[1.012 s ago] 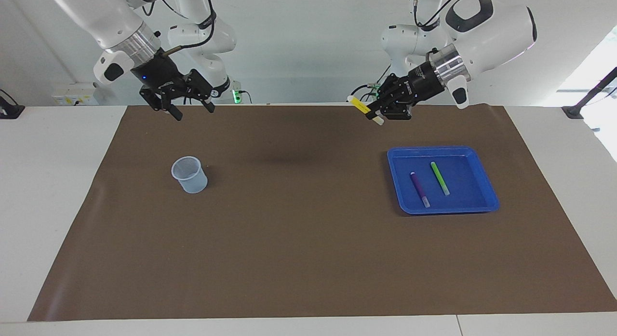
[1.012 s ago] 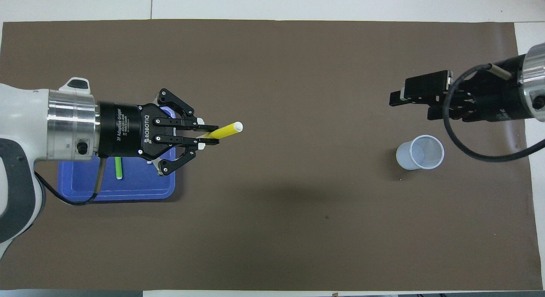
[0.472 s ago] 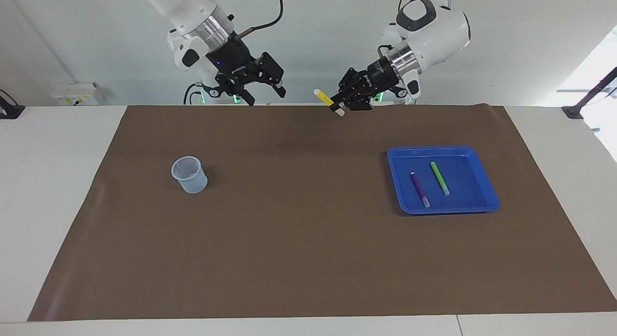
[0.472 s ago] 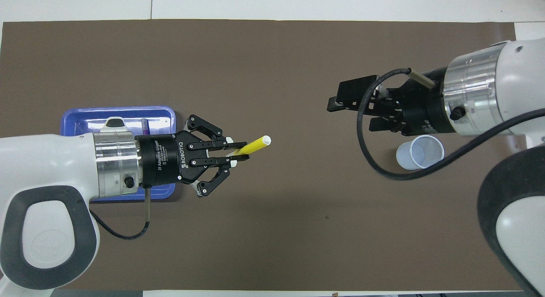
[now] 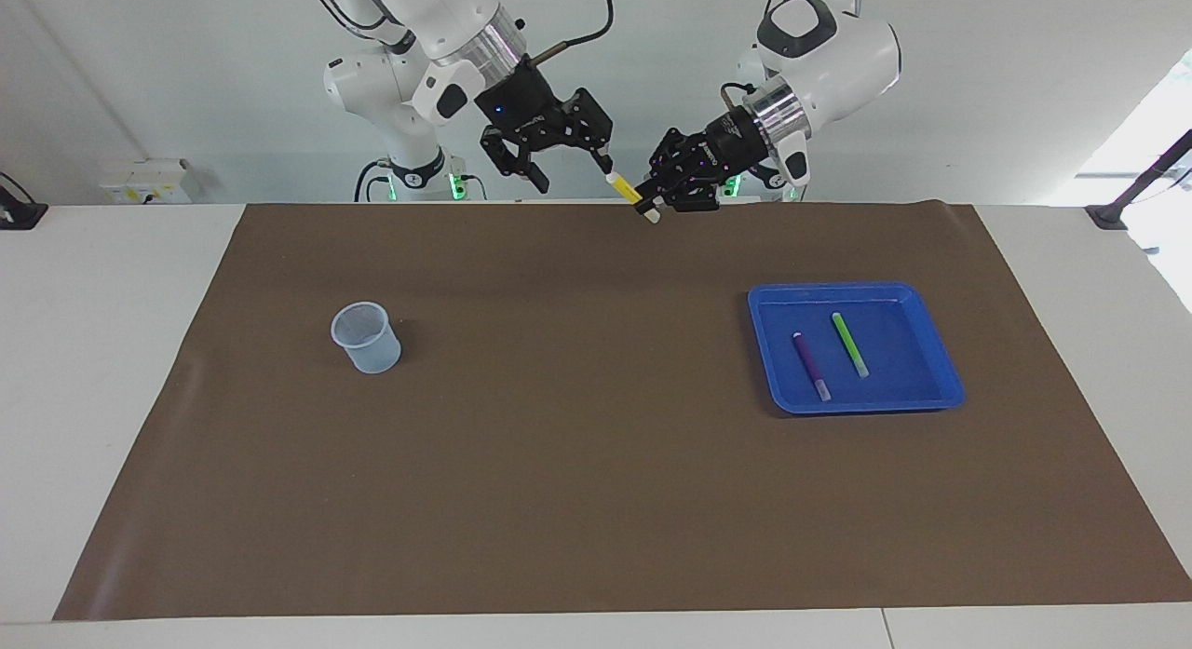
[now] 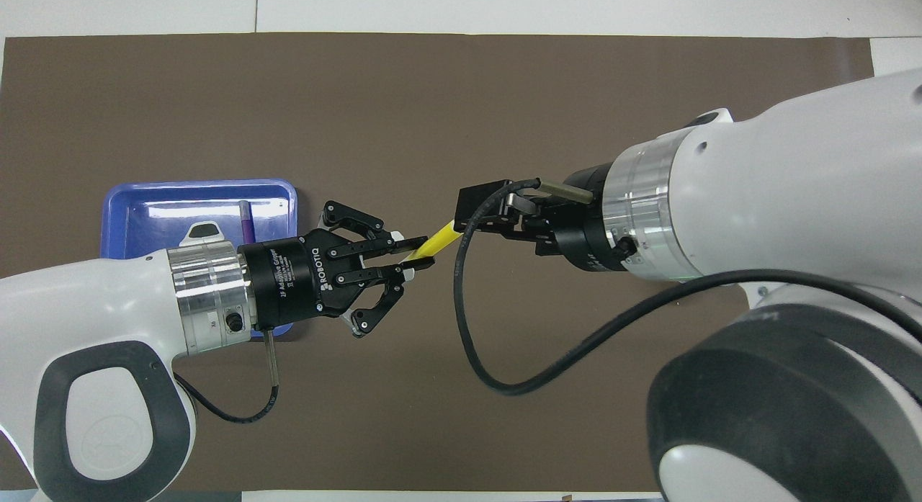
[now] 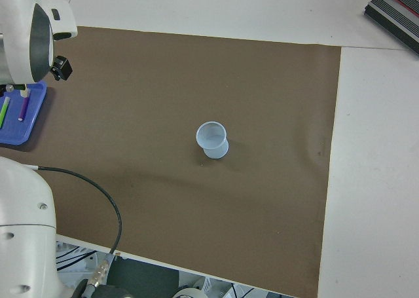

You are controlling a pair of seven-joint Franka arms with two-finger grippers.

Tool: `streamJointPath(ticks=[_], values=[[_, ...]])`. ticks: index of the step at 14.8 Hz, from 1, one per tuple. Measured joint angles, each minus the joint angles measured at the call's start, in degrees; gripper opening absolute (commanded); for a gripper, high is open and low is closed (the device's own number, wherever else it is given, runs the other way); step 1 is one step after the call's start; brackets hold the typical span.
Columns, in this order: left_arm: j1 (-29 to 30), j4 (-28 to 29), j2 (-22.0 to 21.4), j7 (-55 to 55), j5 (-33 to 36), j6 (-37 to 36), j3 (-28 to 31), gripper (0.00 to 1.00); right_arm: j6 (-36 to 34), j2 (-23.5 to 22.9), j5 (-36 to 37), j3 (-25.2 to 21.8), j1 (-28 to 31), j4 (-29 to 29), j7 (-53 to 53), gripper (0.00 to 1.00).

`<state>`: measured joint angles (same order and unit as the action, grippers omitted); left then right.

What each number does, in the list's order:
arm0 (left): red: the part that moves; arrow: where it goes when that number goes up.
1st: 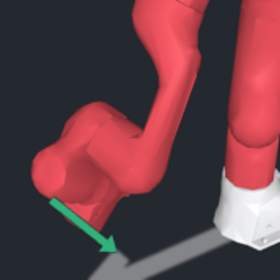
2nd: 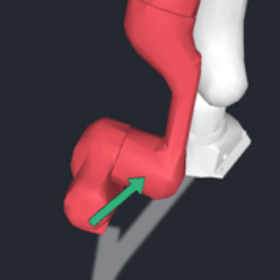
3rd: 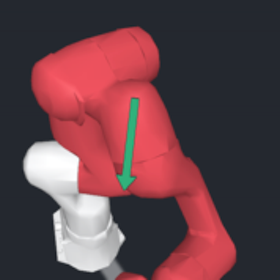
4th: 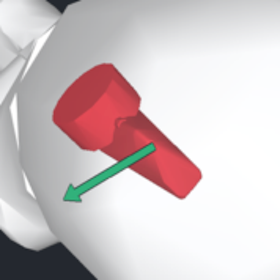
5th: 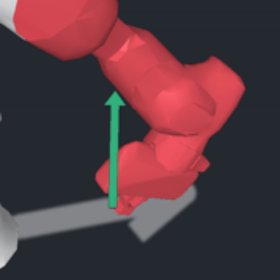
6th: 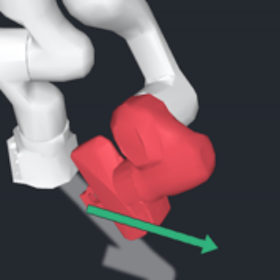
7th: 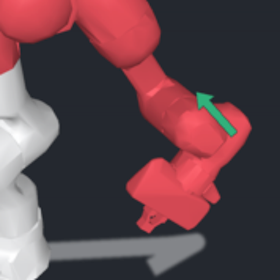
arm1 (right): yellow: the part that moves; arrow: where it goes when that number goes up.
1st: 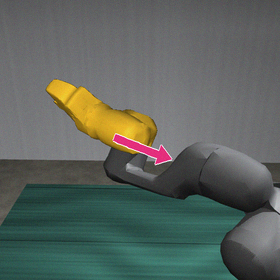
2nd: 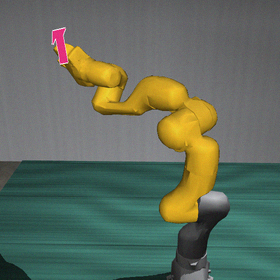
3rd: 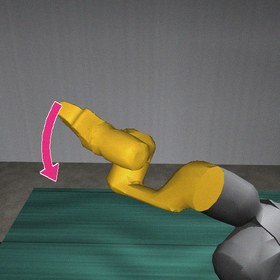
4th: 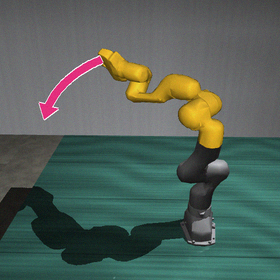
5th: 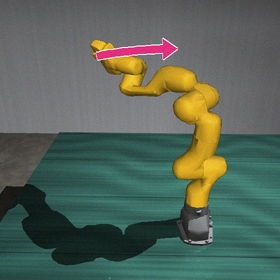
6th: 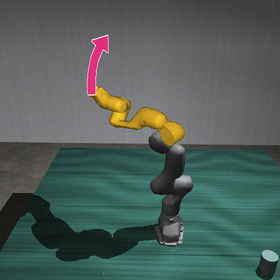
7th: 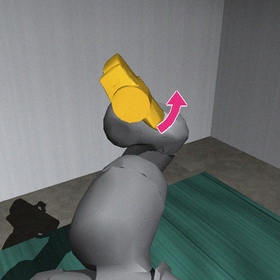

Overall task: Transfer and insert pens with both arms
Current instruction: 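Carry the yellow pen toward center while the right gripper reaches it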

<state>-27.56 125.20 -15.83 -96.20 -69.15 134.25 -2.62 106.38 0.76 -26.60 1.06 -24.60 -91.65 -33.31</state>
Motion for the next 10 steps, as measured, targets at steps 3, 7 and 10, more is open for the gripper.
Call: streamJointPath(ticks=[3,7,10], values=[[0.0,0.05,0.0,-0.19,-0.46,0.41,0.0,0.0,1.04,-0.06,0.28,-0.01,-0.91,0.26,0.0,1.0],[0.0,0.18,0.0,-0.27,-0.7,0.8,0.0,0.0,3.41,-0.21,3.7,0.23,-2.84,0.4,0.06,1.0],[0.0,0.23,0.0,-0.31,-0.94,0.97,0.0,0.0,5.64,-0.46,5.41,0.5,-5.07,0.4,0.38,0.88]])
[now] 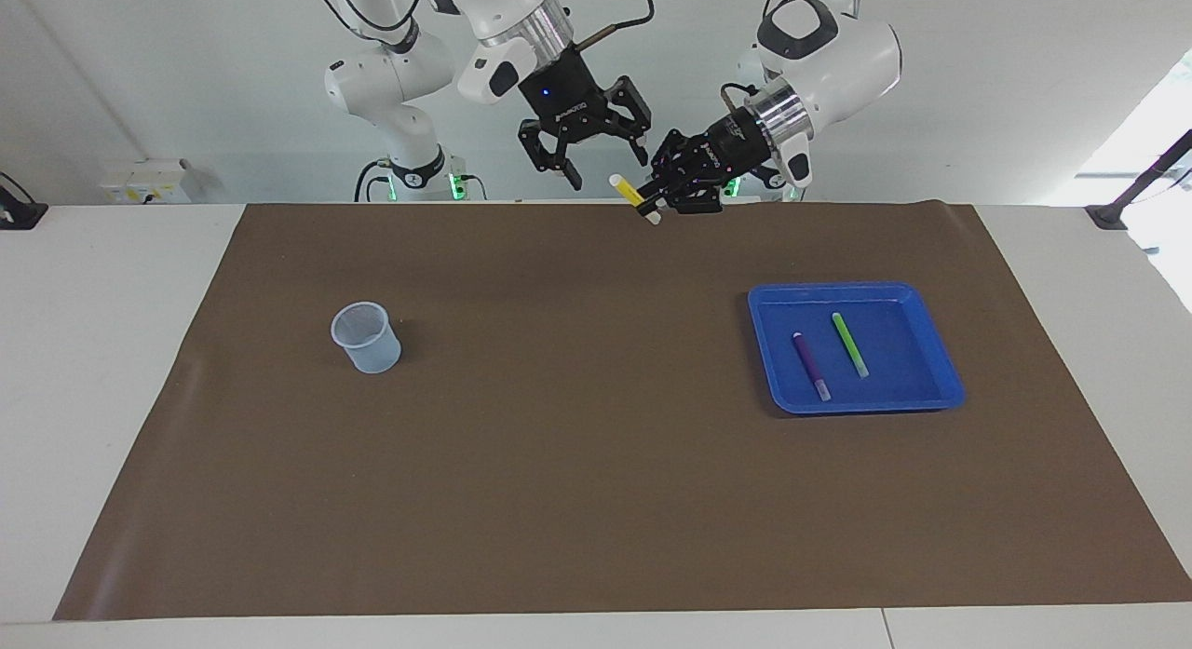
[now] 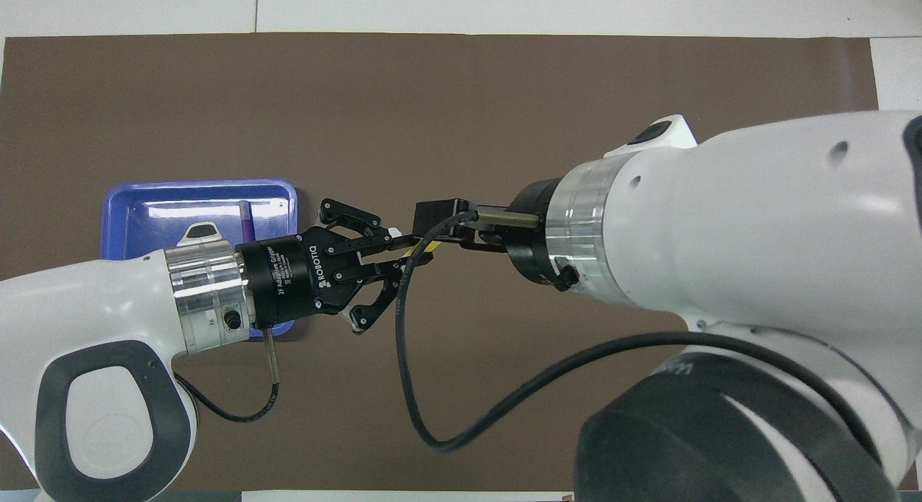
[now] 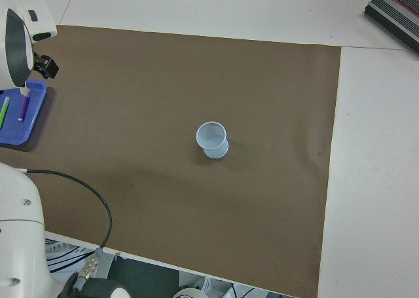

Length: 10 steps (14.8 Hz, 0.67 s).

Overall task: Transfer and insert pens with both arms
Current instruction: 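Carry the yellow pen toward center while the right gripper reaches it, then close the right gripper on the yellow pen and open the left gripper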

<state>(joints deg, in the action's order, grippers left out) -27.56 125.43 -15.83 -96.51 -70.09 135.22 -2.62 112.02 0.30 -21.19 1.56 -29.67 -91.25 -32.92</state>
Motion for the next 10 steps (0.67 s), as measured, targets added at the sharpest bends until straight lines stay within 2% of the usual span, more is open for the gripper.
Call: streamJointPath(ticks=[2,9,10], values=[[0.0,0.01,0.0,-0.2,-0.04,0.06,0.0,0.0,0.9,-0.08,0.32,-0.02,-0.01,0.0,1.76,0.79],[0.0,0.02,0.0,-0.53,-0.33,0.12,0.0,0.0,5.01,-0.34,2.02,-0.1,0.01,-0.07,2.38,0.65],[0.0,0.02,0.0,-0.67,-0.43,0.17,0.0,0.0,5.02,-0.35,2.15,-0.1,0.01,-0.16,2.39,0.57]])
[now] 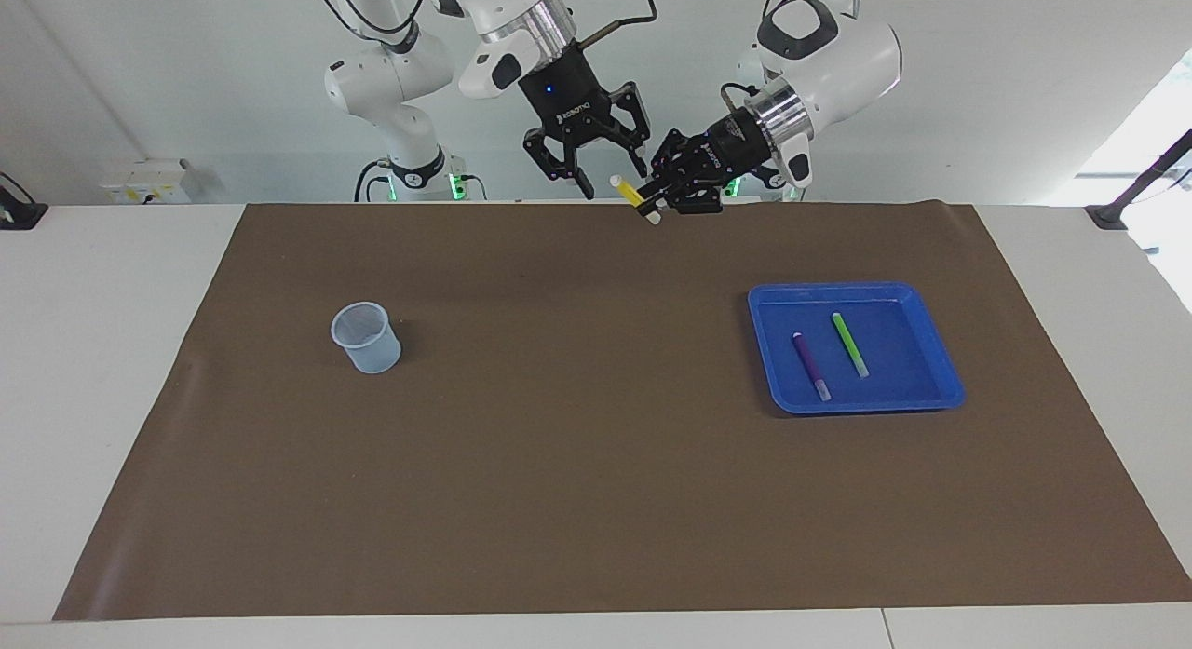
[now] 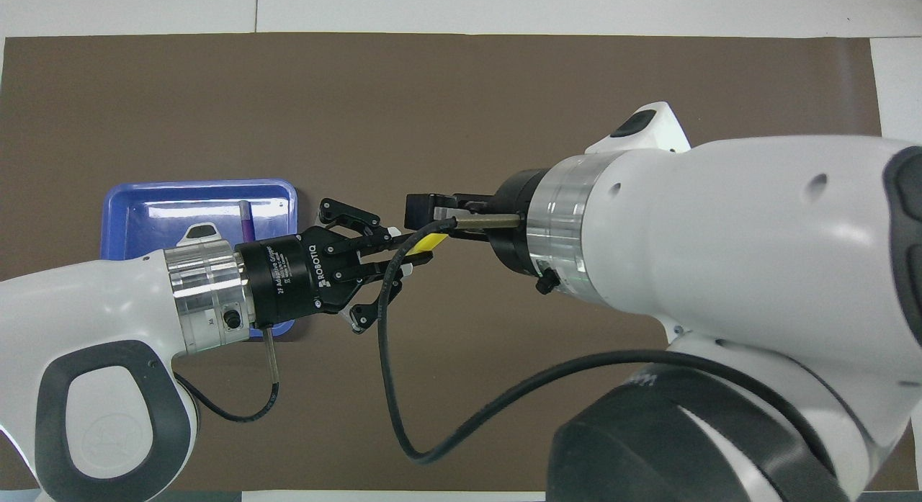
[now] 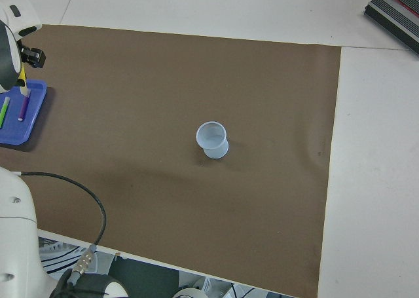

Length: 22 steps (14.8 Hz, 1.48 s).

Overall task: Transfer and insert pens with both arms
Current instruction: 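Close the right gripper on the yellow pen and open the left gripper, then move the yellow pen over the cup while the left gripper withdraws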

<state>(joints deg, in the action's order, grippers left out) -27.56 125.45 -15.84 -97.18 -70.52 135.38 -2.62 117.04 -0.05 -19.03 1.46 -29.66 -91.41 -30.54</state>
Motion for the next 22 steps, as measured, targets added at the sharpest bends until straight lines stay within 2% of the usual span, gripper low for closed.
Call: streamJointPath(ticks=[1,4,11,12,13,14,22], values=[[0.0,0.0,0.0,-0.15,-0.08,0.12,0.0,0.0,0.0,0.0,0.05,0.0,0.0,-0.13,0.0,0.47],[0.0,0.0,0.0,-0.35,-0.25,0.52,0.0,0.0,0.0,-0.03,0.18,0.0,0.0,-0.34,0.02,0.0],[-0.11,0.23,-0.01,-0.78,-0.44,0.68,-0.06,0.0,0.24,-0.03,0.21,0.21,-0.07,-0.3,0.02,0.0],[-0.14,0.24,-0.01,-0.89,-0.45,0.73,-0.06,0.04,0.24,-0.03,0.21,0.2,-0.07,-0.3,0.02,0.0],[-0.16,0.24,-0.01,-0.96,-0.46,0.77,-0.06,0.94,0.24,-0.03,0.21,0.2,-0.07,-0.3,0.02,0.0],[-0.19,0.24,-0.01,-1.07,-0.47,0.84,-0.06,1.0,0.24,-0.03,0.21,0.19,-0.06,-0.3,0.02,0.0],[-0.16,0.25,-0.02,-3.7,-0.54,2.35,0.13,1.0,-2.51,-0.14,8.25,-0.37,1.23,-0.54,2.57,0.0]])
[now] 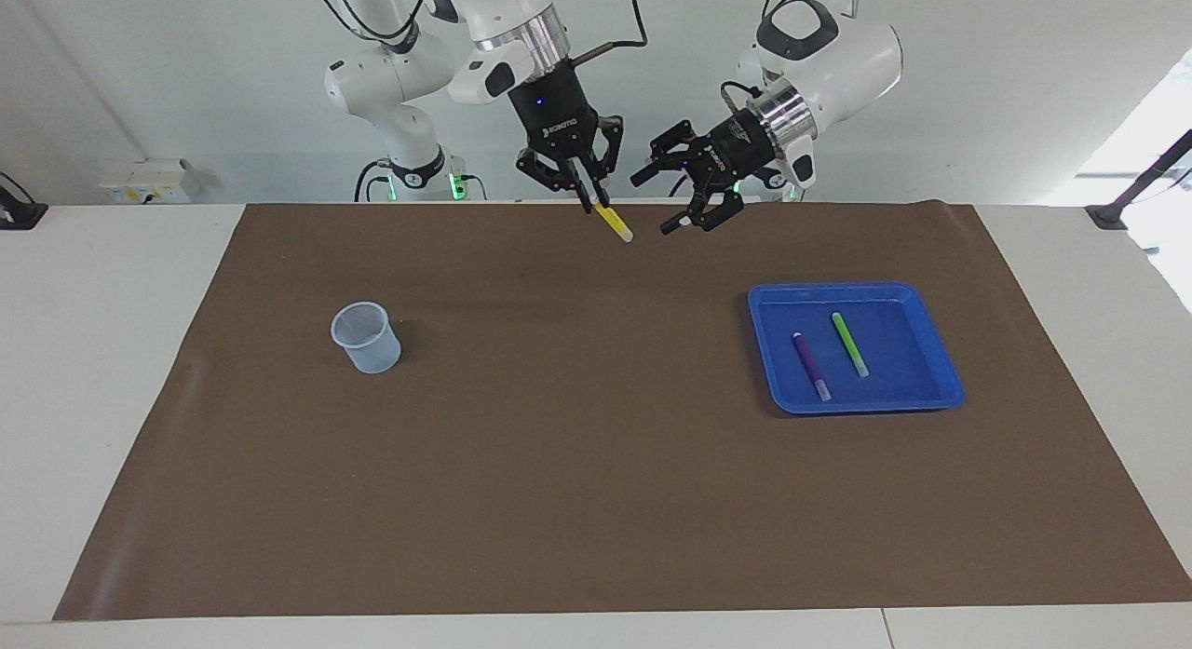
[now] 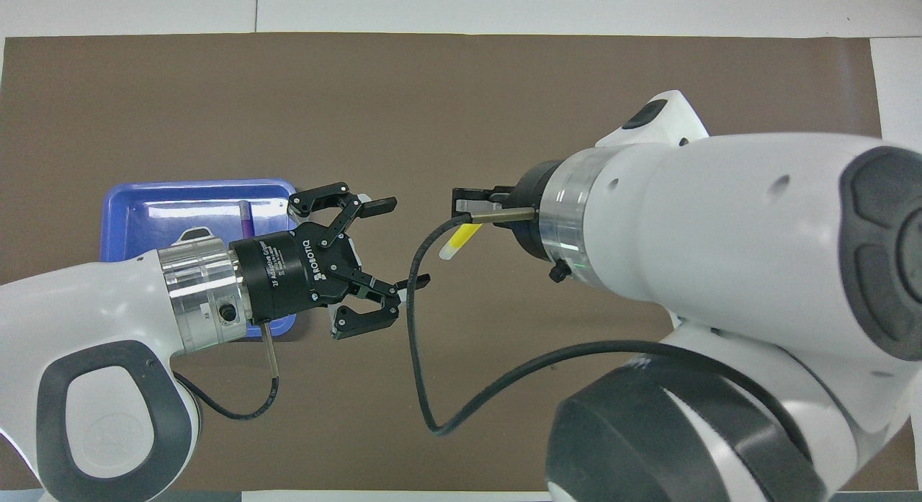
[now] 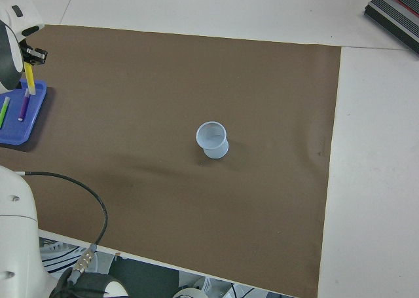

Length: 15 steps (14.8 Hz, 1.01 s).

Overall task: Transfer and insert pens with both arms
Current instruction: 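Move the yellow pen over the cup while the left gripper withdraws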

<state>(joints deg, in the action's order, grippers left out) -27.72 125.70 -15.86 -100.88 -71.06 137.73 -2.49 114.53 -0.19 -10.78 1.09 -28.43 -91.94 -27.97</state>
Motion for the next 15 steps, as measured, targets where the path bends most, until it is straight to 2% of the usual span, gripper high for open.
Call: streamJointPath(ticks=[4,9,12,15], values=[[0.68,0.25,0.0,0.0,1.28,0.01,0.46,1.0,-2.09,0.39,3.82,-0.15,5.68,-2.19,9.89,0.0],[3.31,1.18,0.0,0.13,8.68,-0.56,0.56,1.0,-1.69,3.5,9.31,-0.25,12.3,-10.42,16.98,0.0],[5.54,1.3,-0.02,2.39,17.27,-6.01,0.58,1.0,1.6,6.26,10.24,-0.28,17.12,-16.99,22.11,0.0],[9.57,1.05,-0.16,6.97,21.75,-12.73,0.62,1.0,2.88,8.2,10.44,-0.35,22.0,-21.19,28.25,0.0]])
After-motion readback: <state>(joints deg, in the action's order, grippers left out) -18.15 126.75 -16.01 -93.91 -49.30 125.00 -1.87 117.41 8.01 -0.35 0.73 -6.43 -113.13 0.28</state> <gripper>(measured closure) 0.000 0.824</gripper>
